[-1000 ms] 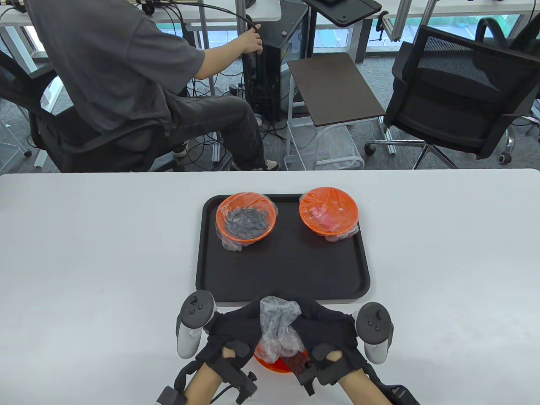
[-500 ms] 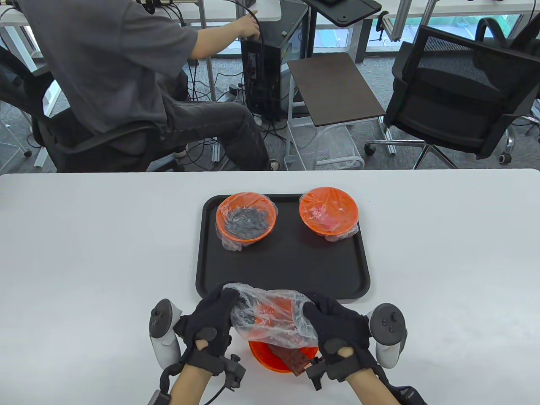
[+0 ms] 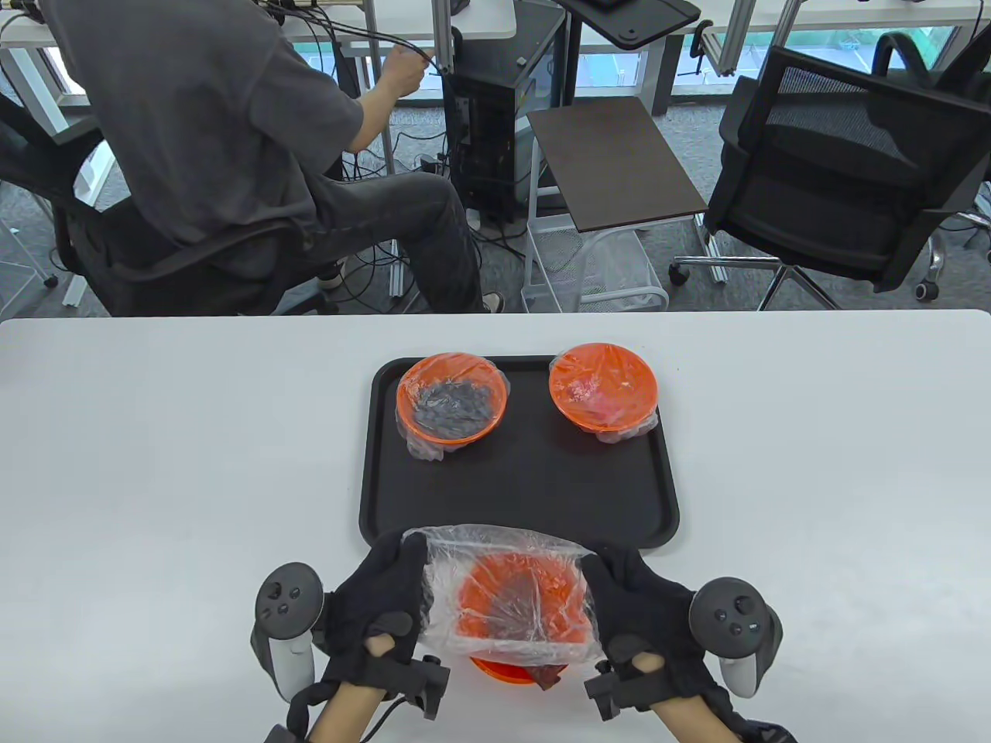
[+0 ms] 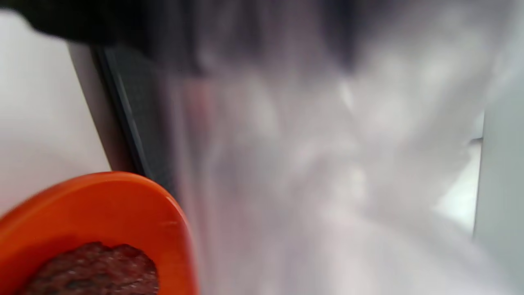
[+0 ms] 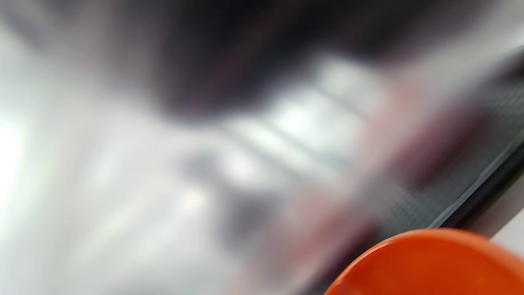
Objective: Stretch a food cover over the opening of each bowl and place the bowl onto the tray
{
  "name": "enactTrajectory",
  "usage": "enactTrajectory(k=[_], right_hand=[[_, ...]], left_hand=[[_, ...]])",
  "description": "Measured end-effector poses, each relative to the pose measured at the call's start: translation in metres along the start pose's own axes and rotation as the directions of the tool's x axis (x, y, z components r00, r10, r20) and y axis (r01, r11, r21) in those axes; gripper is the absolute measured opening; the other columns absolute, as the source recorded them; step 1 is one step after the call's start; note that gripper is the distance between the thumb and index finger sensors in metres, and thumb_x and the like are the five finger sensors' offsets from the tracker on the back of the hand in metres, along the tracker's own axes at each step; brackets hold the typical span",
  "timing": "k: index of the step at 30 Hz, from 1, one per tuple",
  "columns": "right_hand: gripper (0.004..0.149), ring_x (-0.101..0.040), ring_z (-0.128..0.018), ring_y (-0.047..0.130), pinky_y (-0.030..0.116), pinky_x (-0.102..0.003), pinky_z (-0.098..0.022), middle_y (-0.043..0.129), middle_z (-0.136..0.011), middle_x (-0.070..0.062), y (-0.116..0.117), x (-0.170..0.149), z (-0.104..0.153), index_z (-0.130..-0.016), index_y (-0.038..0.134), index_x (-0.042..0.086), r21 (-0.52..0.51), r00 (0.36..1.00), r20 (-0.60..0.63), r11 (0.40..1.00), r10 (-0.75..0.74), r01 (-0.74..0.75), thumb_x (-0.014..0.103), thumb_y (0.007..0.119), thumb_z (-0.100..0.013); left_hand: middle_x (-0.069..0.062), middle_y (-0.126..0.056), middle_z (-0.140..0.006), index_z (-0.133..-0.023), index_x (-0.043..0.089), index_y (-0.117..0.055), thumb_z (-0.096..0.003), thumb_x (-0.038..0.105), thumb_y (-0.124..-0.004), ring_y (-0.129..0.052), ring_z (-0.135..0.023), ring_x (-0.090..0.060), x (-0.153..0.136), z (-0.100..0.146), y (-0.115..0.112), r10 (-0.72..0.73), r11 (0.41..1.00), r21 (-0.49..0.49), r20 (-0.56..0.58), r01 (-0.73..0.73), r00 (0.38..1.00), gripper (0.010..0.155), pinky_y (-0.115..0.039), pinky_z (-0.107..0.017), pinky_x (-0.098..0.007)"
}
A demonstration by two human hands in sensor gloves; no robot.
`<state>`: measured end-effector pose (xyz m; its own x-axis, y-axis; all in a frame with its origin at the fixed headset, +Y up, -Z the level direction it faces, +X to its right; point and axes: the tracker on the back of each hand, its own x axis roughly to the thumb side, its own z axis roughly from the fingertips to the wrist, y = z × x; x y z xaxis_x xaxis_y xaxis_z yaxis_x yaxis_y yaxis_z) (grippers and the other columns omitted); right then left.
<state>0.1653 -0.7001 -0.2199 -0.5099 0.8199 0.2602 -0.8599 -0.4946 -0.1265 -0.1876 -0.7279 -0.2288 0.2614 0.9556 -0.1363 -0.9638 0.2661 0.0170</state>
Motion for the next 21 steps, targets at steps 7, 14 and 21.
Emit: enactTrajectory(k=[7, 14, 21], right_hand=[[0.046, 0.000, 0.004, 0.100, 0.089, -0.020, 0.009, 0.101, -0.025, 0.009, 0.002, -0.002, 0.018, -0.082, 0.088, 0.009, 0.054, 0.963, 0.008, 0.962, 0.269, -0.269, 0.041, 0.076, -0.050], [0.047, 0.000, 0.004, 0.100, 0.090, -0.020, 0.010, 0.101, -0.026, 0.010, 0.012, -0.016, 0.036, -0.082, 0.086, 0.008, 0.093, 0.889, 0.025, 0.884, 0.458, -0.458, 0.041, 0.073, -0.050], [0.047, 0.000, 0.005, 0.100, 0.090, -0.021, 0.010, 0.100, -0.027, 0.008, 0.025, -0.024, 0.037, -0.083, 0.085, 0.007, 0.117, 0.851, 0.023, 0.844, 0.524, -0.523, 0.040, 0.073, -0.050]], left_hand=[[0.009, -0.100, -0.020, -0.084, 0.024, -0.086, -0.0522, 0.057, -0.070, -0.099, -0.003, -0.016, -0.006, 0.019, -0.021, -0.313, 0.949, 0.025, -0.065, 0.315, 0.948, 0.048, -0.091, -0.007, -0.035], [0.009, -0.101, -0.021, -0.085, 0.023, -0.084, -0.0517, 0.056, -0.069, -0.099, -0.002, -0.016, -0.022, 0.029, -0.036, -0.433, 0.899, 0.017, -0.125, 0.438, 0.893, 0.050, -0.092, -0.006, -0.035], [0.010, -0.101, -0.021, -0.086, 0.022, -0.082, -0.0515, 0.056, -0.067, -0.100, -0.003, -0.015, -0.036, 0.028, -0.041, -0.491, 0.868, 0.000, -0.161, 0.497, 0.856, 0.050, -0.093, -0.006, -0.034]])
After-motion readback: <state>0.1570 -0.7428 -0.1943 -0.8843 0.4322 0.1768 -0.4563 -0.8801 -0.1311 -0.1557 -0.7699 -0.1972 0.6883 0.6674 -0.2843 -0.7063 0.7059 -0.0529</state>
